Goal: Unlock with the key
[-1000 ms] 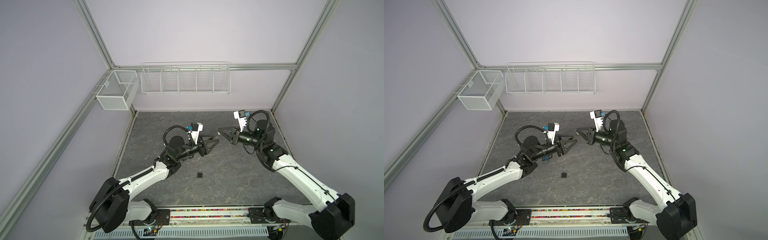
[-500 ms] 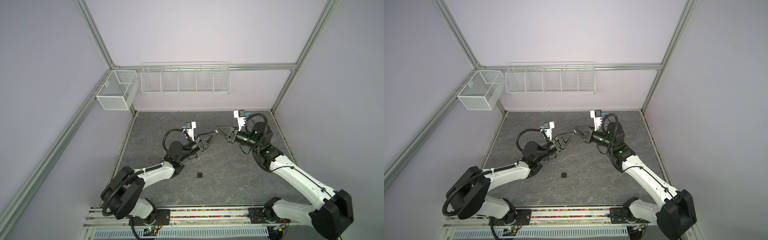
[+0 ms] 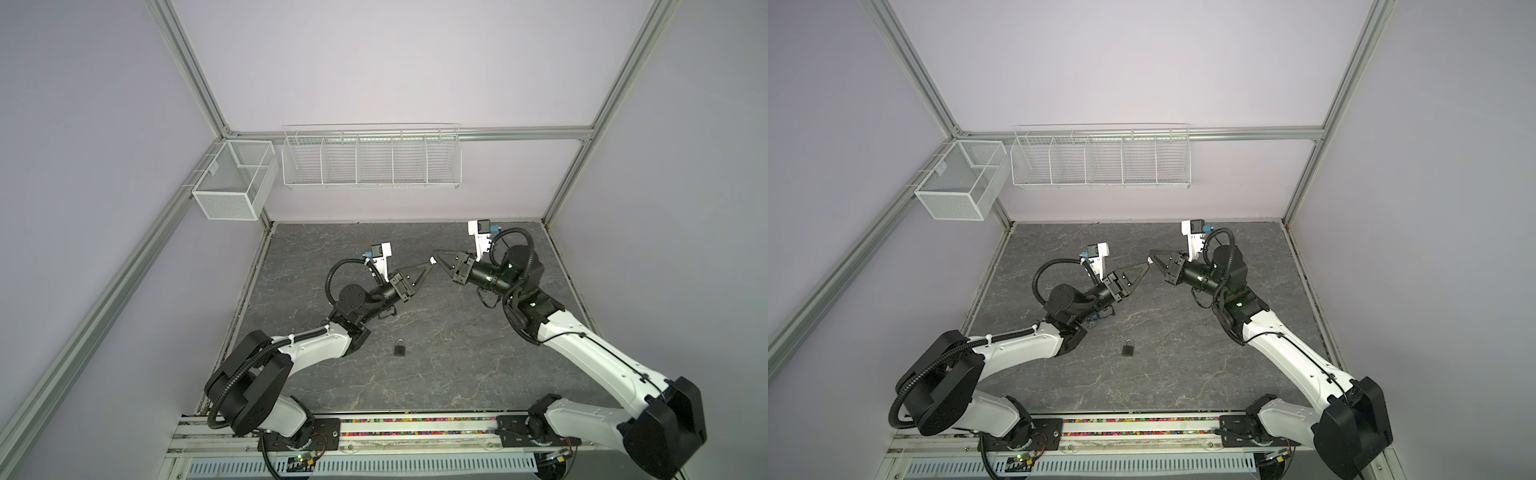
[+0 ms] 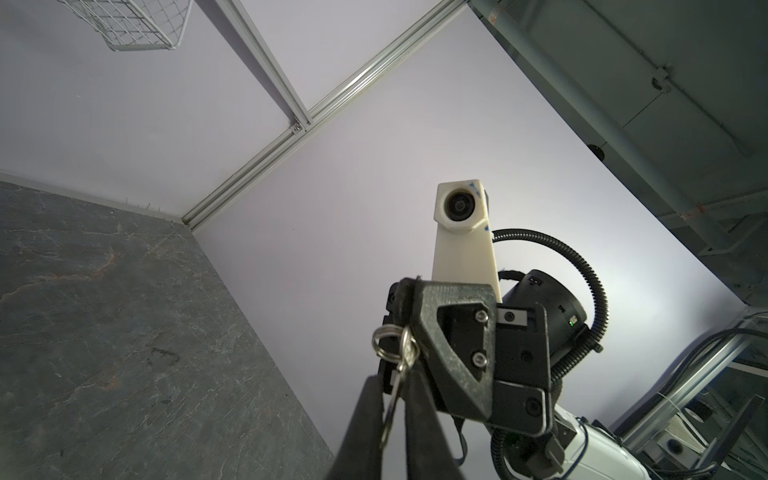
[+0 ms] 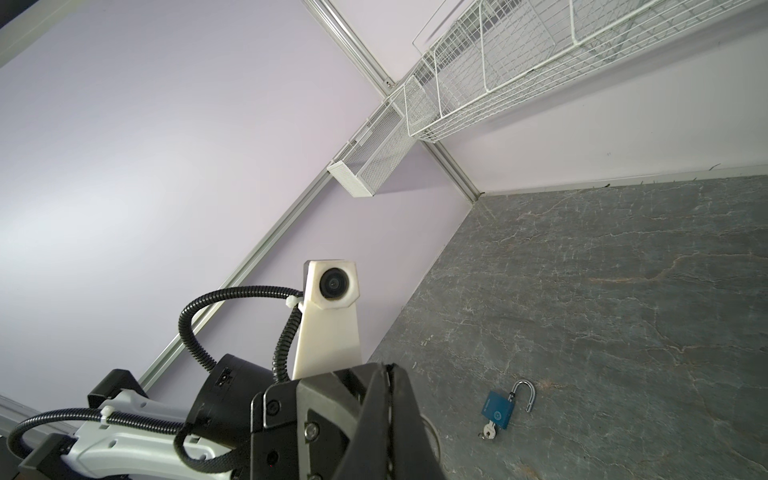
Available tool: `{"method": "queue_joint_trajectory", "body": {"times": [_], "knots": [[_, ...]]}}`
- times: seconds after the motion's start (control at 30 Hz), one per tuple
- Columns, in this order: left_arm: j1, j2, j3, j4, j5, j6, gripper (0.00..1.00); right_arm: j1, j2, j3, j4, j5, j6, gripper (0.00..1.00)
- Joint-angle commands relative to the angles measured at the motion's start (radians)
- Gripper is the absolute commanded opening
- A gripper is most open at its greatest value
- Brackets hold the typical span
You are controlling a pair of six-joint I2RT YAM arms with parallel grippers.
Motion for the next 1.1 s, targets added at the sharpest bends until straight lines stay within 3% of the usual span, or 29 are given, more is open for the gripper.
{"method": "queue_joint_trajectory", "body": {"times": [0.0,0.17,0.33,0.37,0.47,0.6,0.73,0.83,0.93,1.07], "knots": [[-0.005,-0.015,0.016,0.01,-0.003,-0.004,0.08,0.005,-0.007,-0.019,0.038,0.024,0.011,0.07],[-0.004,-0.017,0.02,0.01,0.0,-0.004,0.01,0.006,-0.012,-0.022,0.028,0.031,0.0,0.07],[-0.001,-0.043,0.038,-0.076,0.015,0.037,0.0,0.005,-0.021,-0.011,0.001,0.025,-0.02,0.07],[0.002,-0.052,0.043,-0.104,0.022,0.048,0.0,0.004,-0.026,-0.008,-0.01,0.024,-0.026,0.08],[0.028,-0.088,0.062,-0.232,0.071,0.1,0.0,-0.006,-0.053,0.008,-0.064,0.004,-0.054,0.26],[0.092,-0.129,0.119,-0.498,0.199,0.218,0.0,-0.035,-0.071,0.074,-0.208,-0.112,-0.135,0.44],[0.155,-0.141,0.249,-0.878,0.343,0.432,0.0,-0.06,-0.08,0.129,-0.339,-0.266,-0.254,0.62],[0.164,-0.135,0.378,-1.207,0.373,0.654,0.0,-0.077,-0.053,0.184,-0.475,-0.333,-0.364,0.65],[0.164,-0.114,0.5,-1.476,0.334,0.835,0.0,-0.099,-0.035,0.224,-0.567,-0.366,-0.441,0.66],[0.164,-0.109,0.576,-1.627,0.324,0.958,0.0,-0.136,-0.028,0.246,-0.625,-0.396,-0.523,0.66]]}}
